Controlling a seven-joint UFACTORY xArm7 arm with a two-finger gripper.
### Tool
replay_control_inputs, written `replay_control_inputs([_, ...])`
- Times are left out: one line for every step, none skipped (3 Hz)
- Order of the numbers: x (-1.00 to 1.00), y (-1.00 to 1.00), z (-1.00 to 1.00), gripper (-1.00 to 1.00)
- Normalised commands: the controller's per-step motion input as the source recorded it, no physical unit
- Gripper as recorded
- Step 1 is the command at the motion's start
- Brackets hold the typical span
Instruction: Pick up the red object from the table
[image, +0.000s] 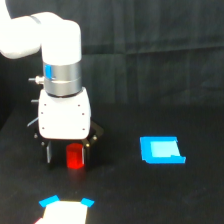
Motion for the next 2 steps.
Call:
replay_control_inputs([0.08, 0.42, 0.46, -1.0])
replay_control_inputs([0.61, 0.53, 0.43, -1.0])
